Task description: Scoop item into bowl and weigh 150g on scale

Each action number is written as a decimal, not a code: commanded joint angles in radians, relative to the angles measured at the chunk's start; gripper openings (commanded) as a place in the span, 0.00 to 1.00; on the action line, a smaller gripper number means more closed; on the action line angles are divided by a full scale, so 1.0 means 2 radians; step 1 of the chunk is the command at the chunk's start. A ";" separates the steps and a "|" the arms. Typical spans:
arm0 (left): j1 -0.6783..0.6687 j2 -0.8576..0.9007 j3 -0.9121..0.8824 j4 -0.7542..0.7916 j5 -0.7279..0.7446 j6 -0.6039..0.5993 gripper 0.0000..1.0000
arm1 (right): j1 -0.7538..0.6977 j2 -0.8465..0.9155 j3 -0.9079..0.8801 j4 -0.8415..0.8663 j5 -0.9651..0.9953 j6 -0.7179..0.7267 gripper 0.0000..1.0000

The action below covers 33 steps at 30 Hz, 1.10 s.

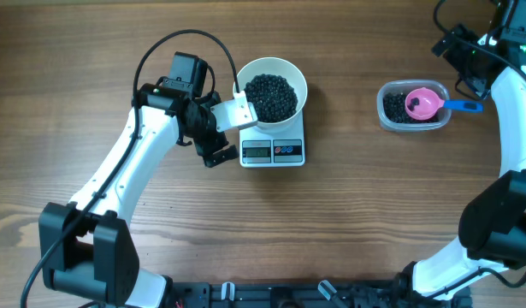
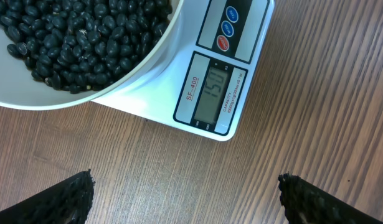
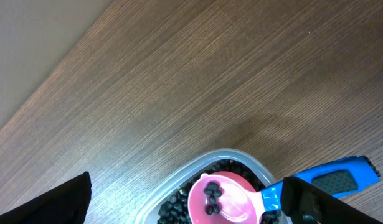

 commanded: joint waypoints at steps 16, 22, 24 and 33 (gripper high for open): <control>0.000 0.002 0.002 0.000 0.011 0.008 1.00 | 0.094 -0.062 0.007 0.001 -0.005 0.001 1.00; 0.000 0.002 0.002 0.000 0.011 0.008 1.00 | 0.119 -0.092 0.007 0.001 -0.005 0.000 1.00; 0.000 0.002 0.002 0.000 0.011 0.008 1.00 | 0.120 -0.093 0.007 0.001 -0.005 0.001 1.00; 0.000 0.002 0.002 0.000 0.011 0.008 1.00 | 0.119 -0.150 0.007 0.060 0.038 -0.001 1.00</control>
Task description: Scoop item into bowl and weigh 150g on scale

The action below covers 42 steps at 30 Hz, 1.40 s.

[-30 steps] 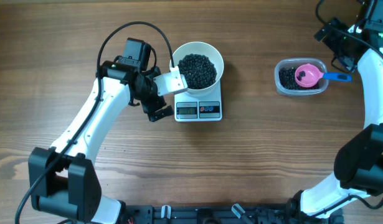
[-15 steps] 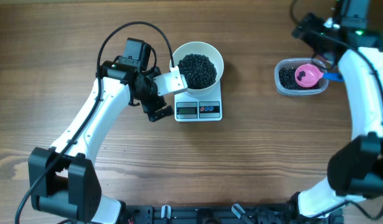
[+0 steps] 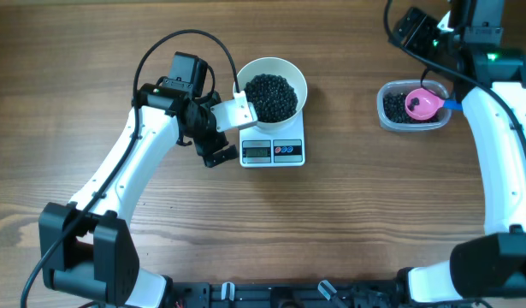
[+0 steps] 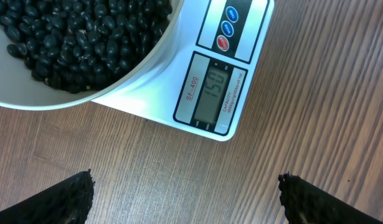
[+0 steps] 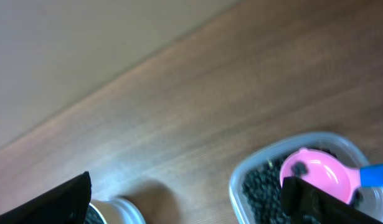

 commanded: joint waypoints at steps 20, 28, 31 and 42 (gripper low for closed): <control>0.000 0.002 0.002 0.000 0.011 0.008 1.00 | -0.002 -0.277 -0.013 0.095 -0.041 -0.222 1.00; 0.000 0.002 0.002 0.000 0.012 0.008 1.00 | -0.002 -0.425 -0.257 0.304 -0.043 -0.220 0.99; 0.000 0.002 0.002 0.000 0.012 0.008 1.00 | -0.002 -0.472 -0.342 0.379 -0.048 -0.220 1.00; 0.000 0.002 0.002 0.000 0.011 0.008 1.00 | -0.002 -0.633 -0.552 0.502 -0.048 -0.150 1.00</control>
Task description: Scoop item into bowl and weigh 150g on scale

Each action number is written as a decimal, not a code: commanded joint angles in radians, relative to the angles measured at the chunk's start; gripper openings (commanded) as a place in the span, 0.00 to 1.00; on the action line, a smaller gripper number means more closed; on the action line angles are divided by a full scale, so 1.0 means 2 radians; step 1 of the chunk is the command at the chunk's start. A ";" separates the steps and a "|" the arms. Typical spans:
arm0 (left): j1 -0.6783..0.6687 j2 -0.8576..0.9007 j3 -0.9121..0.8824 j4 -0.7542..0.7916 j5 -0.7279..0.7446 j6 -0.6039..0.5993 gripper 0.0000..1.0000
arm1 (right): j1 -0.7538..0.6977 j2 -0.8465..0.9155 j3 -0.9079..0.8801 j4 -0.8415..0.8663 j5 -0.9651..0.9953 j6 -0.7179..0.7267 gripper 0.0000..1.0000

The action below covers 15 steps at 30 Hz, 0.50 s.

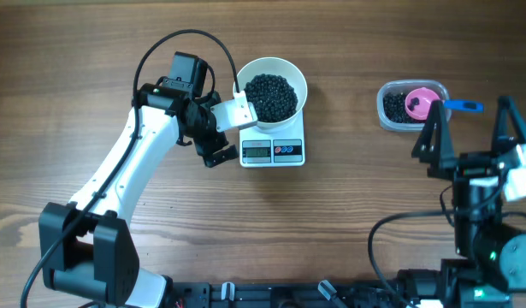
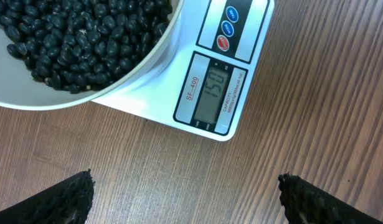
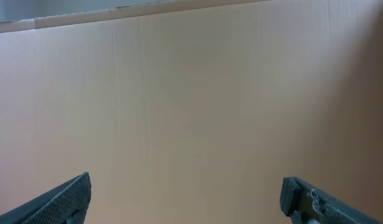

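Note:
A white bowl (image 1: 272,85) full of black beans (image 2: 66,37) stands on the white scale (image 1: 273,151). The scale's display (image 2: 214,93) reads 150. My left gripper (image 2: 185,186) hangs open over bare wood just in front of the scale, holding nothing. At the right, a clear container (image 1: 395,107) of beans holds the pink scoop (image 1: 421,103) with its blue handle. Well in front of that container, my right gripper (image 1: 472,128) is open and empty. It faces a plain tan surface (image 3: 191,93) in the right wrist view.
The left arm (image 1: 134,162) reaches from the front left edge across to the scale. The right arm's base (image 1: 493,248) sits folded at the front right corner. Bare wooden tabletop (image 1: 357,197) lies between the scale and the container.
The right arm has gone from behind the bean container to a folded pose at the front right. Its wrist view now shows only a tan surface. The left arm and scale are unchanged.
The scoop lay in the container and the scale read 150 at every moment. My right gripper, open, was at the far right beside the container, then raised behind it, and now stands withdrawn at the front right. The left arm stayed by the scale.

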 commanded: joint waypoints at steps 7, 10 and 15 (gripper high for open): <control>0.000 0.002 0.002 0.000 0.011 0.008 1.00 | 0.000 -0.141 -0.115 0.035 -0.006 0.036 1.00; 0.000 0.002 0.002 0.000 0.011 0.008 1.00 | 0.000 -0.179 -0.143 0.044 -0.006 0.037 1.00; 0.000 0.002 0.002 0.000 0.011 0.008 1.00 | 0.000 -0.218 -0.182 0.057 -0.007 0.038 1.00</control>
